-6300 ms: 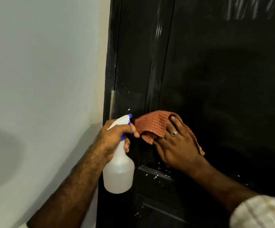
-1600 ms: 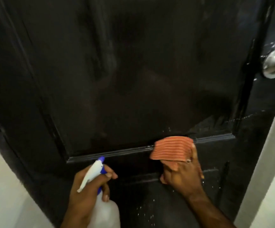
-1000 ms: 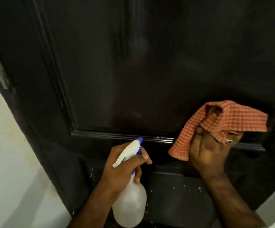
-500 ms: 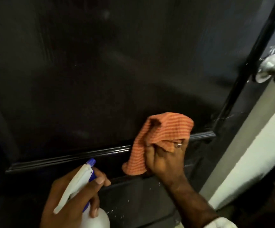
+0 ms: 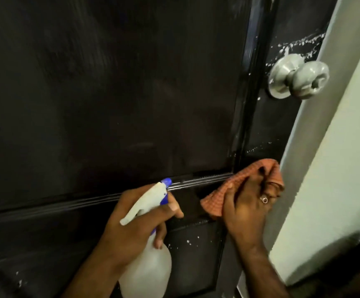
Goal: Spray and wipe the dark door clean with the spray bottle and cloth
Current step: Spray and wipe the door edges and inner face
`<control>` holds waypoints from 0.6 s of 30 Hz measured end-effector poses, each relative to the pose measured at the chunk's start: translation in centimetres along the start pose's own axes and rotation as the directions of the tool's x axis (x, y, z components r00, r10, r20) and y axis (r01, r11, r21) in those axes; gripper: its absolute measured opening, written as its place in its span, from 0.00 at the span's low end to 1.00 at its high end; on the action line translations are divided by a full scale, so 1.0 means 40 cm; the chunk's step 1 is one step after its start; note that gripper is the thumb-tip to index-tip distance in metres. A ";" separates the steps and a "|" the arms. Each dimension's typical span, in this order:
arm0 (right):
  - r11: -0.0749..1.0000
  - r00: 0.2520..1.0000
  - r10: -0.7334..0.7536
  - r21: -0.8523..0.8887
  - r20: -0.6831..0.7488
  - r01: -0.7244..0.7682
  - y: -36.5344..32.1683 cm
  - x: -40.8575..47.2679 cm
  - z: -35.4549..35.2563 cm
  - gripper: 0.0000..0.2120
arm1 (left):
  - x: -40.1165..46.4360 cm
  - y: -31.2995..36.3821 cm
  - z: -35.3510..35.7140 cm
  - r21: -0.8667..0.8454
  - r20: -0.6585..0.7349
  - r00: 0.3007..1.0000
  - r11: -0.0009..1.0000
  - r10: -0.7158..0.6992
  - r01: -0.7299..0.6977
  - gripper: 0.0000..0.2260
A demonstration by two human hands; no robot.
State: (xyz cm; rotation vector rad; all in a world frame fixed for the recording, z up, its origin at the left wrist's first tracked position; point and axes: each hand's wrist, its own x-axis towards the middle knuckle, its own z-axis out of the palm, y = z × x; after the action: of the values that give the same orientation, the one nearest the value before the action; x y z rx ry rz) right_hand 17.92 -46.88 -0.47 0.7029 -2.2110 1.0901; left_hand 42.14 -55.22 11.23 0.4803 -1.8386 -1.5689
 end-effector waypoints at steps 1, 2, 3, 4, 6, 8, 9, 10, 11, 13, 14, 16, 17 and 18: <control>0.990 0.994 0.108 0.092 0.000 -0.107 0.019 0.006 0.005 0.39 | 0.003 0.003 0.012 0.007 0.044 0.999 1.000 0.020 -0.020 0.09; 0.974 0.990 0.140 0.178 0.017 -0.141 0.011 0.015 0.004 0.38 | 0.011 0.011 0.030 0.008 0.047 0.999 1.000 0.016 -0.016 0.08; 0.962 0.991 0.133 0.237 0.030 -0.136 -0.006 0.006 0.010 0.38 | 0.013 0.006 0.038 -0.006 0.034 0.999 1.000 0.002 -0.002 0.06; 0.960 0.996 0.080 0.266 0.030 -0.086 -0.016 -0.010 0.017 0.38 | 0.020 0.006 0.047 -0.014 0.016 0.999 0.999 -0.044 0.044 0.06; 0.968 0.996 -0.093 0.231 -0.018 0.095 -0.014 -0.041 0.004 0.36 | 0.033 -0.010 0.050 -0.033 -0.013 0.992 0.992 -0.122 0.122 0.11; 0.964 0.984 -0.167 0.200 -0.065 0.177 0.026 0.001 -0.031 0.35 | 0.051 -0.014 0.052 -0.034 0.015 0.992 0.992 -0.125 0.125 0.15; 0.964 0.986 -0.135 0.218 -0.094 0.153 0.043 0.032 -0.042 0.34 | 0.062 -0.021 0.047 -0.024 0.033 0.992 0.992 -0.120 0.121 0.15; 0.958 0.987 -0.056 0.270 -0.150 0.095 0.044 0.067 -0.050 0.34 | 0.072 -0.019 0.043 -0.012 0.048 0.993 0.994 -0.104 0.104 0.15; 0.942 0.979 0.044 0.334 -0.200 0.026 0.029 0.110 -0.048 0.34 | 0.087 -0.014 0.036 0.002 0.057 0.996 0.998 -0.070 0.070 0.14; 0.930 0.940 0.222 0.346 -0.261 -0.123 -0.048 0.175 -0.010 0.34 | 0.108 0.000 0.021 0.015 0.042 0.999 1.000 -0.010 0.009 0.12; 0.937 0.923 0.249 0.314 -0.293 -0.153 -0.087 0.182 0.017 0.34 | 0.121 0.007 0.016 0.020 0.024 0.999 0.999 0.031 -0.031 0.12; 0.961 0.950 0.146 0.268 -0.274 -0.070 -0.131 0.156 0.043 0.33 | 0.140 0.024 0.008 0.018 -0.020 0.997 0.997 0.075 -0.074 0.13; 0.975 0.972 0.019 0.218 -0.236 0.034 -0.118 0.134 0.042 0.33 | 0.147 0.034 0.005 0.007 -0.016 0.996 0.996 0.091 -0.091 0.13; 0.977 0.973 -0.124 0.145 -0.194 0.153 -0.078 0.101 0.042 0.33 | 0.146 0.037 0.004 -0.002 -0.007 0.996 0.996 0.093 -0.093 0.12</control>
State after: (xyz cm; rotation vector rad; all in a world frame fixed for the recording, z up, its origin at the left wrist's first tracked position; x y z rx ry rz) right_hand 16.76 -50.73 3.10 0.7792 -1.9049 1.2184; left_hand 38.08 -58.64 14.09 0.3932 -1.8272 -1.5046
